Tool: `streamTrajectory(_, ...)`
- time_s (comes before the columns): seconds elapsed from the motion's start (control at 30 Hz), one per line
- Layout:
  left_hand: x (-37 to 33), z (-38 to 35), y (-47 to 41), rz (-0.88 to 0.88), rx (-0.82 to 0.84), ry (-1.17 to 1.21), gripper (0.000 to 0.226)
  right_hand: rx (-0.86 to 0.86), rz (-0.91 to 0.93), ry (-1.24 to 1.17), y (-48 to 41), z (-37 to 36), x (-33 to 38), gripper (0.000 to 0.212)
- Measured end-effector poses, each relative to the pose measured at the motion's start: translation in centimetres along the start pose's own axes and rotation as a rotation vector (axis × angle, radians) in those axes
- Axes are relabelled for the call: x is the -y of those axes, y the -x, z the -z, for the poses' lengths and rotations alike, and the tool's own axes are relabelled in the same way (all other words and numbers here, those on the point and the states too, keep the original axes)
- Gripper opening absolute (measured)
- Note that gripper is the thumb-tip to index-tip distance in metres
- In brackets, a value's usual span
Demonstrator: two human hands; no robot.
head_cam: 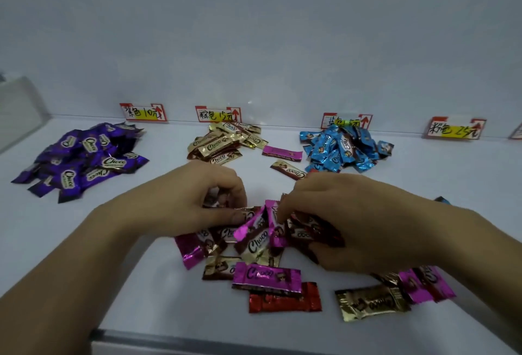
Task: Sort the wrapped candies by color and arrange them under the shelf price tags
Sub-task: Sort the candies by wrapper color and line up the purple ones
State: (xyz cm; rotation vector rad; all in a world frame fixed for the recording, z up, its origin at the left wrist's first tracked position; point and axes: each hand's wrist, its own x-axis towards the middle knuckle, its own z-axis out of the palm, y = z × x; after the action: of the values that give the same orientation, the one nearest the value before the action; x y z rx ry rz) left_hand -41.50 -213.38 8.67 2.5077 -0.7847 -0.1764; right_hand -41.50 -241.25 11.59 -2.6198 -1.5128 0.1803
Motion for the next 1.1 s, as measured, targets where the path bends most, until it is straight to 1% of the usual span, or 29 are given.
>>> streamTrajectory(0.03, -0.1, 0.0, 0.0, 0.007, 0.004, 0.018, 0.003, -0.005, 0.004, 0.031, 0.0, 0.0, 0.2, 0.045)
streamTrajectory(0.1, -0.1, 0.2, 0.1, 0.025, -0.047, 0.046, 0.007, -0.047, 0.004, 0.051, -0.1, -0.1, 0.2, 0.044)
streamTrajectory(0.2, 0.1, 0.7, 0.3, 0.062, -0.19, 0.082, 0.012, -0.146, -0.032, -0.014, -0.4, -0.3, -0.6, 0.039)
streamTrajectory(0.3, 0.3, 1.1, 0.4, 0.109, -0.27, 0.111, 0.017, -0.254, -0.071, -0.071, -0.6, -0.4, -1.2, 0.036)
streamTrajectory(0.43, 0.7, 1.3, 0.4, 0.165, -0.296, 0.129, 0.027, -0.38, -0.032, -0.263, -0.5, -0.4, -1.0, 0.031)
streamTrajectory(0.5, 0.7, 1.6, 0.6, 0.179, -0.315, 0.145, 0.029, -0.445, -0.045, -0.352, -0.8, -0.2, -0.7, 0.024)
streamTrajectory(0.53, 0.8, 1.7, 0.7, 0.181, -0.327, 0.151, 0.029, -0.463, -0.068, -0.441, -1.1, -0.1, -0.7, 0.02)
streamTrajectory(0.63, 1.0, 2.2, 1.0, 0.211, -0.389, 0.162, 0.024, -0.431, -0.175, -0.811, -2.5, 1.1, -0.9, 0.016)
streamTrajectory(0.67, 1.5, 2.3, 1.0, 0.237, -0.434, 0.154, 0.019, -0.425, -0.218, -0.843, -3.4, 1.5, -1.3, 0.013)
streamTrajectory(0.77, 3.6, 2.7, 0.9, 0.355, -0.609, 0.137, 0.013, -0.414, -0.367, -0.758, -7.4, 1.9, -2.4, 0.008)
streamTrajectory(0.83, 4.9, 2.8, 1.0, 0.43, -0.698, 0.167, 0.01, -0.385, -0.454, -0.755, -10.4, 1.4, -2.8, 0.009)
streamTrajectory(0.9, 6.0, 2.8, 1.1, 0.485, -0.775, 0.191, 0.004, -0.315, -0.534, -0.775, -13.0, 0.7, -3.0, 0.009)
streamTrajectory(0.93, 6.4, 2.7, 1.0, 0.506, -0.807, 0.194, 0.004, -0.268, -0.553, -0.77, -13.9, 0.4, -3.1, 0.01)
streamTrajectory(1.0, 6.9, 2.3, 0.9, 0.537, -0.826, 0.206, 0.01, -0.208, -0.549, -0.708, -15.3, -0.3, -3.2, 0.01)
streamTrajectory(1.1, 6.9, 1.8, 0.5, 0.558, -0.732, 0.108, 0.014, -0.283, -0.497, -0.442, -16.5, -0.9, -3.2, 0.012)
